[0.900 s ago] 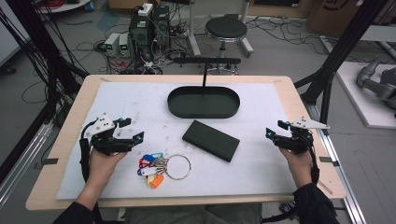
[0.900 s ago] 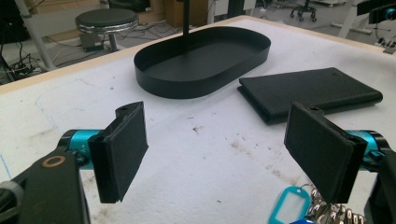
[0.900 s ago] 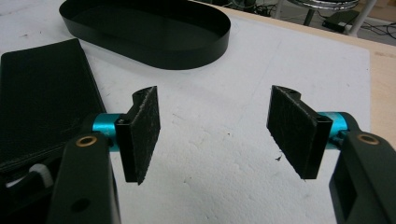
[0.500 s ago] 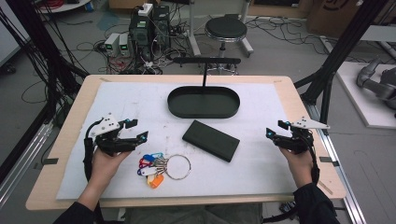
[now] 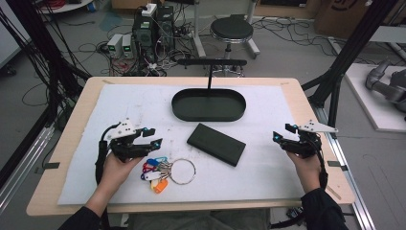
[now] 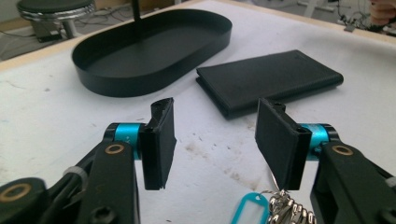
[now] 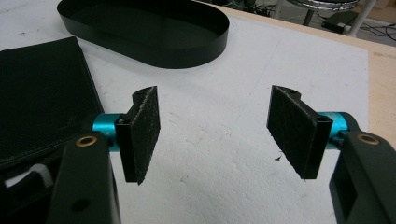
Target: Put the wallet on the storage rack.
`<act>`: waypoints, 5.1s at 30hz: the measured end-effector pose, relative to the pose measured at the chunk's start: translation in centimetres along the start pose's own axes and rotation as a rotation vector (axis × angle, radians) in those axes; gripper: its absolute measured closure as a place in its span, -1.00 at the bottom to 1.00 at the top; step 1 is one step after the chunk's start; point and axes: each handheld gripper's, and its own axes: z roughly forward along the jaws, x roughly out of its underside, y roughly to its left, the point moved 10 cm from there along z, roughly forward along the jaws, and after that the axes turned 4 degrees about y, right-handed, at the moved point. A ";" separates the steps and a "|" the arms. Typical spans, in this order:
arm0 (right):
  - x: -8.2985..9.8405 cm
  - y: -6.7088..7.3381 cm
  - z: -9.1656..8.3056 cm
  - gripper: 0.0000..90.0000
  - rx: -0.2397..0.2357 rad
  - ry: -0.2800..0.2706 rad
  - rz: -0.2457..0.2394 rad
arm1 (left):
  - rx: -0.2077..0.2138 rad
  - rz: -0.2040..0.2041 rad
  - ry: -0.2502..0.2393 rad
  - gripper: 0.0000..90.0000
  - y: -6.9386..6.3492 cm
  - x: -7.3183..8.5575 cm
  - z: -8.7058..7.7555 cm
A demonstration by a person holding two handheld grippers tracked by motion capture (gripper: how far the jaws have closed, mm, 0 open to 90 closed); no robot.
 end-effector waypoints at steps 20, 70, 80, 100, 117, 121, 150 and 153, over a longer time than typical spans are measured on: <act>0.4 -0.1 -0.3 -0.22 0.005 0.004 -0.006 | 0.156 0.113 0.201 0.54 -4.5 1.8 4.5; 0.0 0.0 -0.1 -0.22 0.008 -0.007 -0.021 | 0.013 0.217 0.110 0.92 -4.9 -0.5 2.8; 0.0 0.2 0.0 -0.22 0.005 -0.005 -0.024 | 0.045 0.254 0.104 0.91 -5.8 -0.4 2.0; 0.0 0.4 0.3 -0.22 -0.004 0.001 -0.033 | 0.139 0.234 0.168 0.90 -6.2 0.9 2.4; -0.1 0.4 0.3 -0.22 -0.001 0.000 -0.036 | 0.128 0.215 0.108 0.93 -6.4 -0.9 2.1; -0.1 0.3 0.2 -0.22 0.002 -0.005 -0.036 | 0.115 0.220 0.098 0.93 -6.2 -1.4 1.9; -0.2 0.4 0.5 -0.22 0.002 -0.001 -0.039 | -0.014 0.195 -0.064 0.93 -2.1 -10.8 0.4; -0.2 0.4 0.5 -0.22 0.004 -0.001 -0.038 | -0.023 0.172 -0.065 0.93 -1.2 -11.6 0.6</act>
